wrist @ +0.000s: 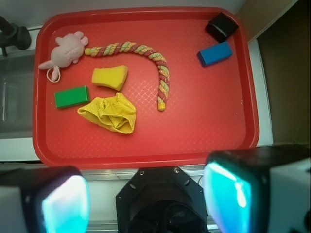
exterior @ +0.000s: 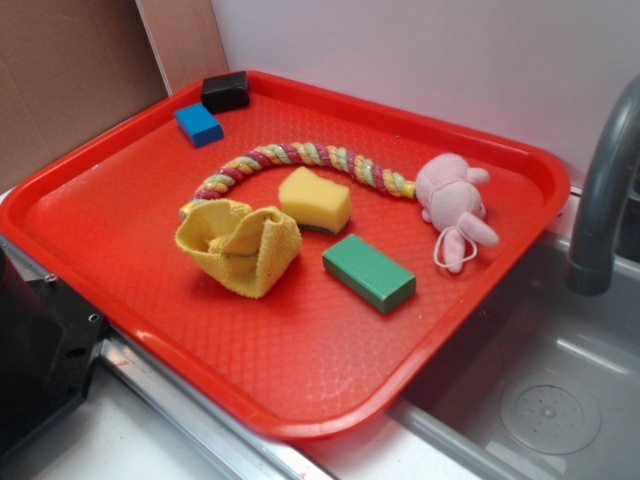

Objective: Grab the pink bunny.

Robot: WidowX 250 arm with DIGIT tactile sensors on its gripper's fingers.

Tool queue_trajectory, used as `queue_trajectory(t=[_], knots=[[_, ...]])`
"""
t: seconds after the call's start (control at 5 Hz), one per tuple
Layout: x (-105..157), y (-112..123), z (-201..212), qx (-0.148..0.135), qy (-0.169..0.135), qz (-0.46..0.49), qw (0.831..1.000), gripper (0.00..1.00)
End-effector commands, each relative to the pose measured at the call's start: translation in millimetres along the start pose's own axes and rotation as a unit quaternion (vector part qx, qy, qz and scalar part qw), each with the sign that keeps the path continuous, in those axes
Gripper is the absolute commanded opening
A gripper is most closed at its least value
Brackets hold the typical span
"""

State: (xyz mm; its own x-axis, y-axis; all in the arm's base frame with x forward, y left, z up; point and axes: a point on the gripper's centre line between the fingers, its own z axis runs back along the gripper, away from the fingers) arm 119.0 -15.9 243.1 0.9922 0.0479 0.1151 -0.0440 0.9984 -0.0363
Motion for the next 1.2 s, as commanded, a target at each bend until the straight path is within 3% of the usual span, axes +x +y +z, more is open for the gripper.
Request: queue_trajectory(t=[0.0, 0.2, 0.4, 0.6, 0.8, 1.0], knots=[[0, 0, 0, 0.0, 0.0, 0.0, 1.0, 1.0], [22, -30, -36, -0.007, 0.017, 0.081, 0.997, 1.0], [48, -62, -60, -0.051, 0.015, 0.159, 0.986, 1.0], [65, -100, -78, -0.084, 0.045, 0.192, 0.977, 1.0], [83, -133, -100, -0.08, 0.066, 0.253, 0.962, 1.0], [107, -139, -117, -0.064, 0.068, 0.286, 0.954, 1.0]])
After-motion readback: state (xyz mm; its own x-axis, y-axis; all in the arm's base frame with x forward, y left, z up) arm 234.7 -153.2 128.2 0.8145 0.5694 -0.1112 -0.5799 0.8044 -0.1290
